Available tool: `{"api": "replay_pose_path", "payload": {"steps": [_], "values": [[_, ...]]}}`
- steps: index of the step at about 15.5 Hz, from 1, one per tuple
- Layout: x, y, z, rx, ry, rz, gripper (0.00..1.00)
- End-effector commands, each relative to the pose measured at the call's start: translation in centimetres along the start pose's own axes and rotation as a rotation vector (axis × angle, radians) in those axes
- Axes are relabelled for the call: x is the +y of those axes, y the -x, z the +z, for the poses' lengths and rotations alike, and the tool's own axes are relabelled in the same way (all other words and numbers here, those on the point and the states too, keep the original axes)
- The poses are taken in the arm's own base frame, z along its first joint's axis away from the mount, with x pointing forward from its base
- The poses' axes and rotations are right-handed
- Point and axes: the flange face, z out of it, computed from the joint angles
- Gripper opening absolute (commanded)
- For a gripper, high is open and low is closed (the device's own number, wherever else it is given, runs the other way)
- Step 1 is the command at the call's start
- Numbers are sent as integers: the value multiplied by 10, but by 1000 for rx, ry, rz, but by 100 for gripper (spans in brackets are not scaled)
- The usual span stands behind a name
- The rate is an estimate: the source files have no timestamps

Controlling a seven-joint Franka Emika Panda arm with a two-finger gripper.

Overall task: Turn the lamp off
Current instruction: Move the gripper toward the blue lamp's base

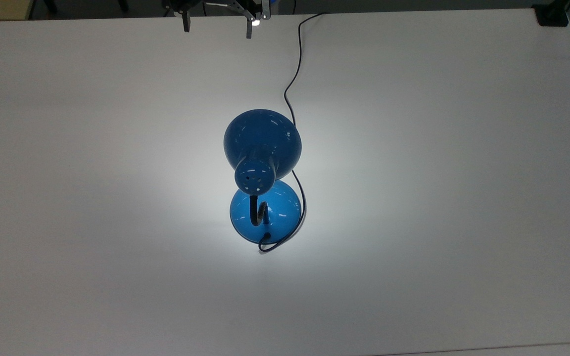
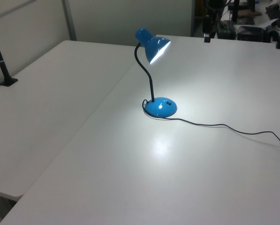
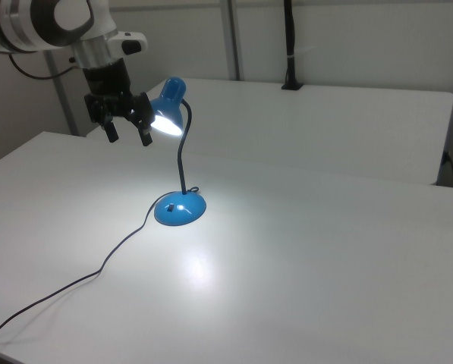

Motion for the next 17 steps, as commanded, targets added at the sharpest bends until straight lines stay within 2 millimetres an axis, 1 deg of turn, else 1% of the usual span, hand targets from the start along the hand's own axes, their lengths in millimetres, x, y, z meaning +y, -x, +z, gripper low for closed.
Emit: {"api": "replay_pose_path", "payload": {"steps": [1,4,8,9,10,11,13,14,15,16,17], "values": [[-4,-3,2,-18,-6,-9,100],[-1,-3,2,-17,-6,-17,100],[-3,-3,4,-18,-6,-20,100],[-3,-4,3,-16,-6,-20,96],[-4,-5,4,-12,-10,-20,88],[-3,-5,3,-8,-15,-17,73],[-4,-4,3,-10,-16,-14,39],[-5,-4,3,-9,-16,-12,25],[-5,-4,4,-11,-16,-12,14],[-5,-4,5,-12,-16,-14,9],[-5,-4,5,-13,-16,-17,5]]}}
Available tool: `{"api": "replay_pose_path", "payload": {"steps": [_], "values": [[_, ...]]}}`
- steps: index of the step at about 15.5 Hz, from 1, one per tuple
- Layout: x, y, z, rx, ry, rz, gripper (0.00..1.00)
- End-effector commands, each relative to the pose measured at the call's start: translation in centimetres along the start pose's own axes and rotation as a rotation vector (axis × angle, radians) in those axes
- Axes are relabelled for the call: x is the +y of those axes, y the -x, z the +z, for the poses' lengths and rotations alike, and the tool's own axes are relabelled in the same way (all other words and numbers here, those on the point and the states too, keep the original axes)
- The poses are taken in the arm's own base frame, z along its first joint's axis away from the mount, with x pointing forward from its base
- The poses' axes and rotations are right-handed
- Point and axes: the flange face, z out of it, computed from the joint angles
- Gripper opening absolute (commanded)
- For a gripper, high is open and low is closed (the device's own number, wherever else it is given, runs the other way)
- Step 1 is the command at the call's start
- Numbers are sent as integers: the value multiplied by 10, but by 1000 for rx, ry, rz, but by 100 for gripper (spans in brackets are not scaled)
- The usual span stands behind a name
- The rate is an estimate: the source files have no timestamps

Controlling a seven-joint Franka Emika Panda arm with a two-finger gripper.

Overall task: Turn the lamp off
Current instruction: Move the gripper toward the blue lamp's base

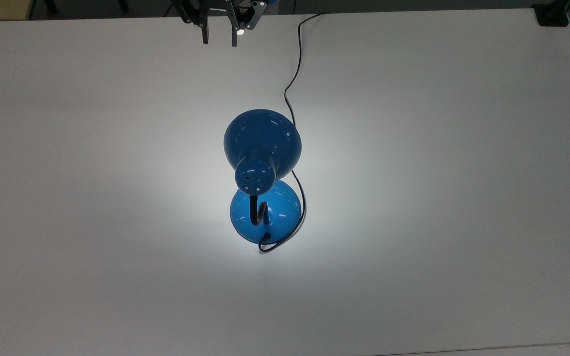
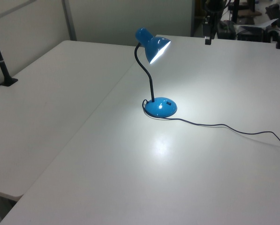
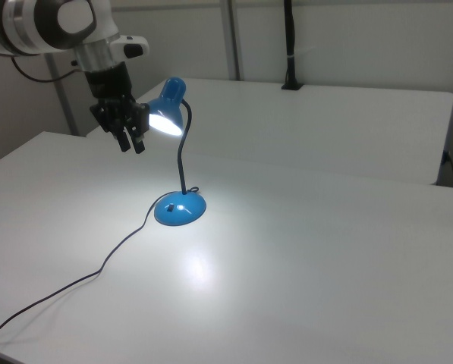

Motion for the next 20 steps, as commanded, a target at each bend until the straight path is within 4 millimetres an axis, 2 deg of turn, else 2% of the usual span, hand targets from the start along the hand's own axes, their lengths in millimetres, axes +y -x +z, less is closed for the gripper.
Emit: {"api": "replay_pose_path", "payload": {"steps": [1,12,16,18,20], "values": [[-1,-1,-3,2,-18,-14,5],[-2,-5,0,15,-24,-25,0],[-9,-11,14,-2,-24,-38,0],[-15,-19,33,-22,-29,-35,0],[-15,-24,44,-9,-36,-39,0]]}}
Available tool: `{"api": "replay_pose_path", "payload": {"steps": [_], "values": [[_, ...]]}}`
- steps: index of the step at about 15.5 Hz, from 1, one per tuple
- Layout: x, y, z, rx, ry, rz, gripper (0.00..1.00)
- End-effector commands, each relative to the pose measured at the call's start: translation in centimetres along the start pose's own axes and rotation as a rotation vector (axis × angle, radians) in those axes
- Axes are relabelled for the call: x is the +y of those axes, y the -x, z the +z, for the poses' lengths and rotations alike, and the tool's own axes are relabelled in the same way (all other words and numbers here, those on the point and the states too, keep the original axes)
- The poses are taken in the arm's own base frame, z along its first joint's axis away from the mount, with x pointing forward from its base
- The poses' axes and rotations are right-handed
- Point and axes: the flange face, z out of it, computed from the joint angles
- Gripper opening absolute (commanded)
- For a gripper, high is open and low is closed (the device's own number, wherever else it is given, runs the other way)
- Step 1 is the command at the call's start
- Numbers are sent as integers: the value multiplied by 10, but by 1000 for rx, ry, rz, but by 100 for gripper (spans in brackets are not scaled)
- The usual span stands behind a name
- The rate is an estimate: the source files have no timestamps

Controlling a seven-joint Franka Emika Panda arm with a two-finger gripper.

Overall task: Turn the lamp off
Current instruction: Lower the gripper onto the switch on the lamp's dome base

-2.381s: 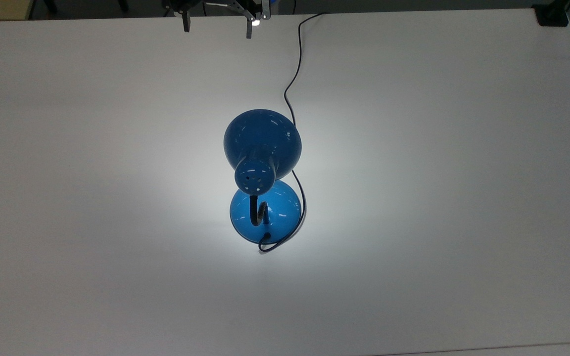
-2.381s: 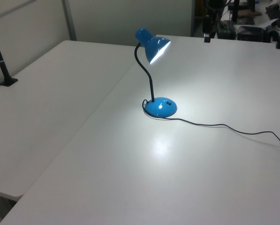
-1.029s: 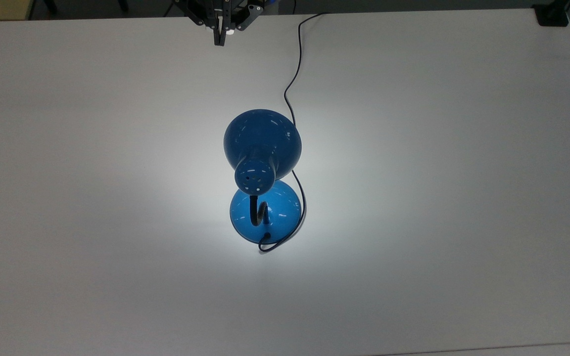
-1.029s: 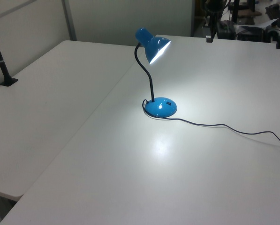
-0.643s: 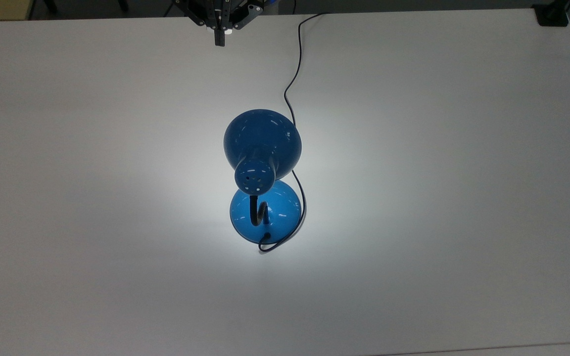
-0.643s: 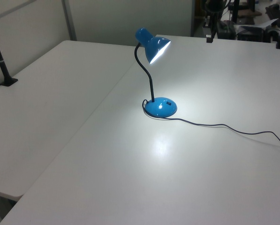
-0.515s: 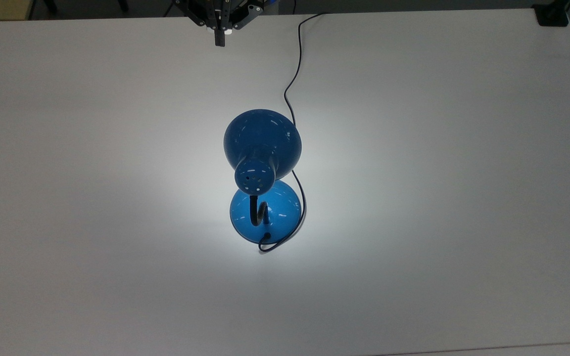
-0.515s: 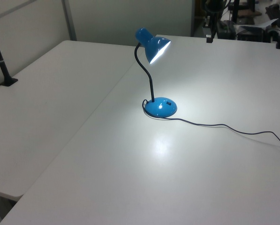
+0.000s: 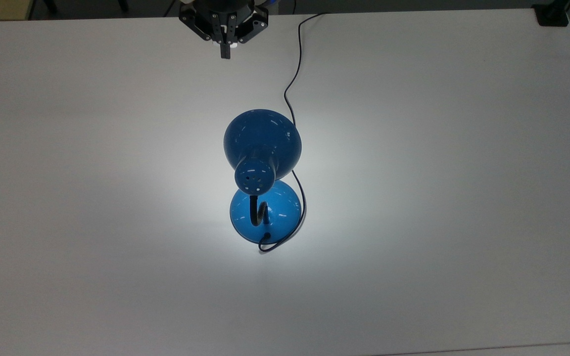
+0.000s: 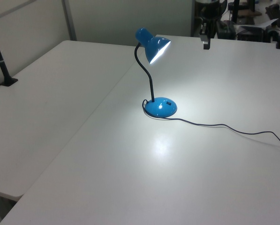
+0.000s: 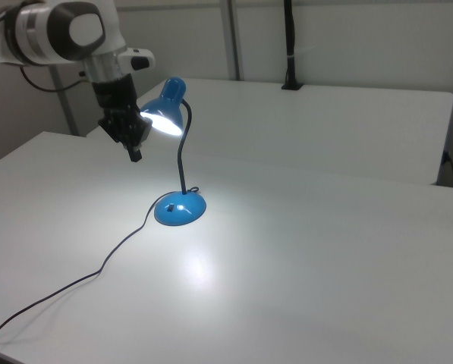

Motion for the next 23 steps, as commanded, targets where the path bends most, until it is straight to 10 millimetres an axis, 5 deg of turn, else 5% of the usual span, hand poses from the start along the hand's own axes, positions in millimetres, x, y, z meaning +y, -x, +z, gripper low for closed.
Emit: {"api": "replay_pose_path", "payload": {"steps": [1,11,16,23], "values": [[-7,-11,23,26,-25,-20,0],[-25,-14,129,118,-40,-41,0],[-37,-33,162,220,-54,-49,0],[-61,-30,211,419,-92,-79,0]]}}
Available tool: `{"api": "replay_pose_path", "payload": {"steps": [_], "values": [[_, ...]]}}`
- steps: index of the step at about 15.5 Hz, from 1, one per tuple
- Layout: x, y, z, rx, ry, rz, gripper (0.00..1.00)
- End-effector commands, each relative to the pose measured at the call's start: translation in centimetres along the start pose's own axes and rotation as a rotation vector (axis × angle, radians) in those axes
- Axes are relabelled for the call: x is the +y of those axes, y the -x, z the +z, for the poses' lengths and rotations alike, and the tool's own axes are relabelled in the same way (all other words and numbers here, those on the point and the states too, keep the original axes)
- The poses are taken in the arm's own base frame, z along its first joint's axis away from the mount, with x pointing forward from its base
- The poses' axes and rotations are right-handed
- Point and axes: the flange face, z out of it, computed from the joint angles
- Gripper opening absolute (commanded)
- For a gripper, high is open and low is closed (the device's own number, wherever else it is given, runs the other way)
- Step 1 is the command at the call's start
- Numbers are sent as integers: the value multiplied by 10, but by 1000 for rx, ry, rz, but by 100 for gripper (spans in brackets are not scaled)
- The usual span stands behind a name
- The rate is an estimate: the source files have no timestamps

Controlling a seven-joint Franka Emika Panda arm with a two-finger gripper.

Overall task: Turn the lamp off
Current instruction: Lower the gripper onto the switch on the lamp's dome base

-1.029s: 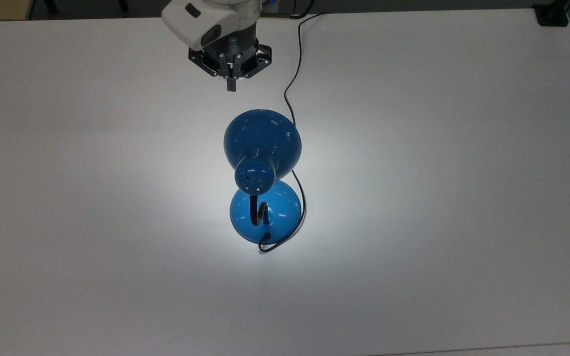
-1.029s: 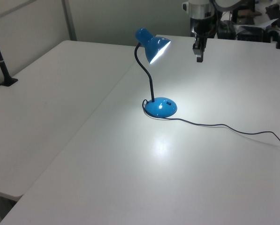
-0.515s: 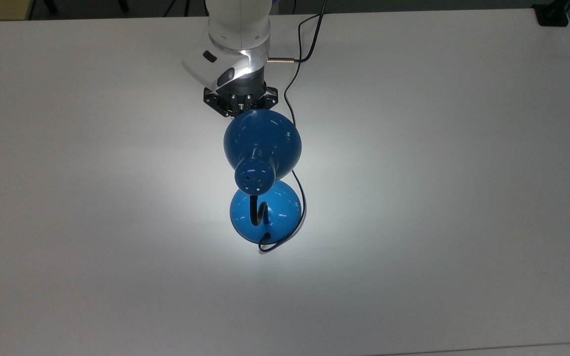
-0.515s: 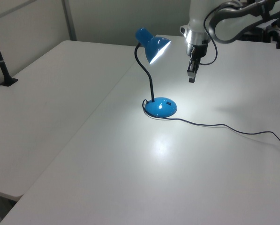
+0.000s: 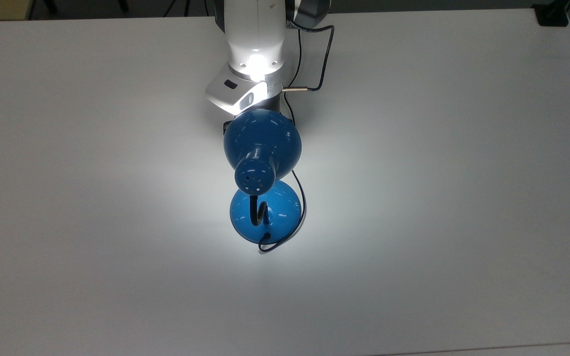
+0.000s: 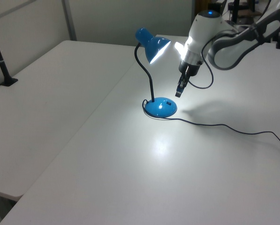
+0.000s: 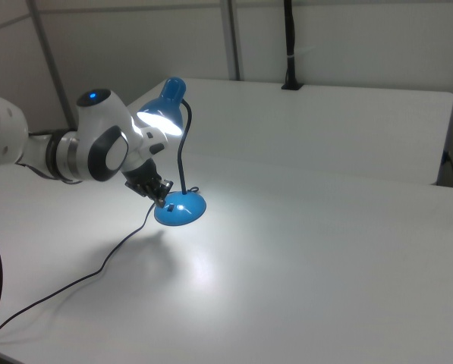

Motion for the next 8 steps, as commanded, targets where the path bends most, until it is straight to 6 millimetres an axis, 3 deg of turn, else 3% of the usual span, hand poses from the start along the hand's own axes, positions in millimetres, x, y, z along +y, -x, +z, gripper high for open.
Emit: {"api": "replay_pose_path", "payload": {"steps": [1,8], "values": [[-3,10,12,97,-23,6,0],[-3,8,33,143,-29,10,0]]}}
